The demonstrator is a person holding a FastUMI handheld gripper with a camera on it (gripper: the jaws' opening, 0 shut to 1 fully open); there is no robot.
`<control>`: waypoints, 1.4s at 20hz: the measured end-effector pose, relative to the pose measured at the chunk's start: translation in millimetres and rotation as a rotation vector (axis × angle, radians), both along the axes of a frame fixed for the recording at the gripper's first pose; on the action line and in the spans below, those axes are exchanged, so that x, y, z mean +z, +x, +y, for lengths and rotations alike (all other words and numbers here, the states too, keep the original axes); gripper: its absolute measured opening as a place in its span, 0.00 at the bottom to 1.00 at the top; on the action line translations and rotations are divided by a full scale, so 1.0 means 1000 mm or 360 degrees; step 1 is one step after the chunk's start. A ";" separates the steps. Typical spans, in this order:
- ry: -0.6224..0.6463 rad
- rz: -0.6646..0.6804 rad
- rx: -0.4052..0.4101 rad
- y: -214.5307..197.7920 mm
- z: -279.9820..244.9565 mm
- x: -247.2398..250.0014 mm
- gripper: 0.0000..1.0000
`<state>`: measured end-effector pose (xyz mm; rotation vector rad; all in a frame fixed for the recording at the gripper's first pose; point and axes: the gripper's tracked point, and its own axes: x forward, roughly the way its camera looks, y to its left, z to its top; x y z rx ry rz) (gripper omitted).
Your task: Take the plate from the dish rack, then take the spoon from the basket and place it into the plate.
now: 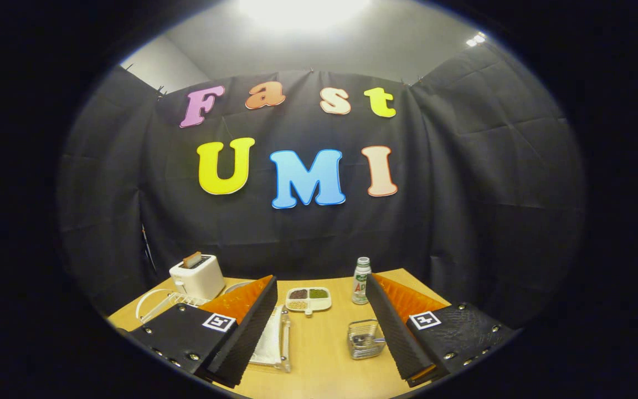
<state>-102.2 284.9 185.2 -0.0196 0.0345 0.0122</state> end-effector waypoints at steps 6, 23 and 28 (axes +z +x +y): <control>0.0082 0.0261 0.0146 0.062 0.075 -0.063 0.99; 0.0097 0.0895 0.0095 0.139 0.139 -0.206 0.39; -0.0016 0.0817 -0.0097 0.139 0.132 -0.185 0.32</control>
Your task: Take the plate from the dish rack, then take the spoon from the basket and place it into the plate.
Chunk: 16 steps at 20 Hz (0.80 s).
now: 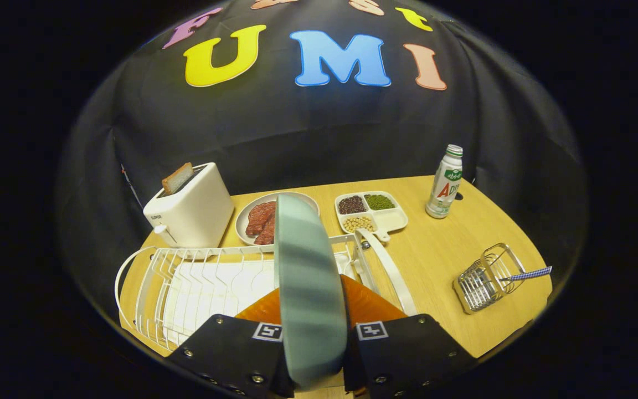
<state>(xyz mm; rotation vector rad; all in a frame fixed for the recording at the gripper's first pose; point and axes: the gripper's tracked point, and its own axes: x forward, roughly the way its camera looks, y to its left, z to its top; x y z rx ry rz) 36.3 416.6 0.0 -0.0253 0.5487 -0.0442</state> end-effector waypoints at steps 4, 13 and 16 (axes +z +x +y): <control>-0.0206 -0.0079 -0.0041 -0.003 -0.001 0.028 0.32; -0.0256 -0.0265 -0.0119 -0.077 -0.017 0.098 0.32; -0.0258 -0.0244 -0.0119 -0.113 -0.027 0.097 0.31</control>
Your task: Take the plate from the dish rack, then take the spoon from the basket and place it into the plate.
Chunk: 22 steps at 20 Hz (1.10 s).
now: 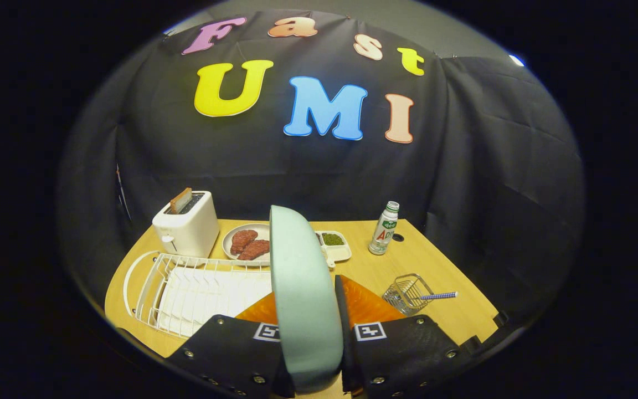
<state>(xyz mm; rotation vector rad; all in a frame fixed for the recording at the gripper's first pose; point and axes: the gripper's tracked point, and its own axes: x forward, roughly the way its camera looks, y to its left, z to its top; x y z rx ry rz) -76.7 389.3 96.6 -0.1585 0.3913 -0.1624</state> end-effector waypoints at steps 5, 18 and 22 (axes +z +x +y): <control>0.0040 0.0075 0.0023 -0.054 -0.022 -0.025 0.31; 0.0280 0.0406 0.0011 -0.117 -0.060 -0.143 0.31; 0.0481 0.0418 0.0002 -0.114 -0.059 -0.154 0.31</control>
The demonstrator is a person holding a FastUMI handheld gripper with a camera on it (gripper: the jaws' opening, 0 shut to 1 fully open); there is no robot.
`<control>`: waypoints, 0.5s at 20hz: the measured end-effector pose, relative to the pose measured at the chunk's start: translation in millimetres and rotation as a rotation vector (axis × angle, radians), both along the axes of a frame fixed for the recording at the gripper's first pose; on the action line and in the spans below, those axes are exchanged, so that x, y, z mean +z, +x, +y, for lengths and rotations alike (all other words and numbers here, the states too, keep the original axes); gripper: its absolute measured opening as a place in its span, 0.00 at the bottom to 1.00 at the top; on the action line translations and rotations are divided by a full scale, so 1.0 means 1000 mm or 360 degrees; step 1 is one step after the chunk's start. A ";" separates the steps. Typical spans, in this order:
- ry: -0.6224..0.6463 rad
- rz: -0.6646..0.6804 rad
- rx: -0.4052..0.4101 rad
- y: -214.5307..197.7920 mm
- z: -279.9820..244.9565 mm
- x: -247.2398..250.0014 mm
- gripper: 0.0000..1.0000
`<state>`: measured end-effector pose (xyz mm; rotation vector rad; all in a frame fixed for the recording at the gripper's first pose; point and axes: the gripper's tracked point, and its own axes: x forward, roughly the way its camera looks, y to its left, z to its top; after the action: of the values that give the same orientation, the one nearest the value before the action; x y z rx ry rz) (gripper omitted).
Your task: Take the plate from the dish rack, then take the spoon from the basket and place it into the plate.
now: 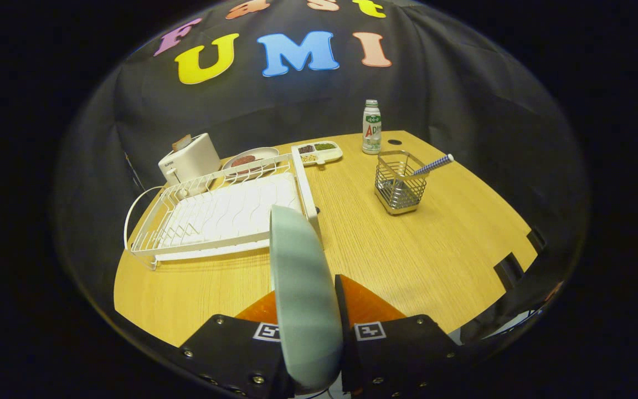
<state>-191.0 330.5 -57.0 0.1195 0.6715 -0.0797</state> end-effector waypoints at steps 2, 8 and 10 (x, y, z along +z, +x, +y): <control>0.0164 0.0025 0.0005 0.002 0.009 -0.010 0.31; 0.0544 0.0134 0.0016 0.006 0.028 -0.033 0.31; 0.0614 0.0175 0.0044 0.005 0.034 -0.037 0.31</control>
<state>-185.7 364.6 -94.3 0.4792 0.7926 0.0713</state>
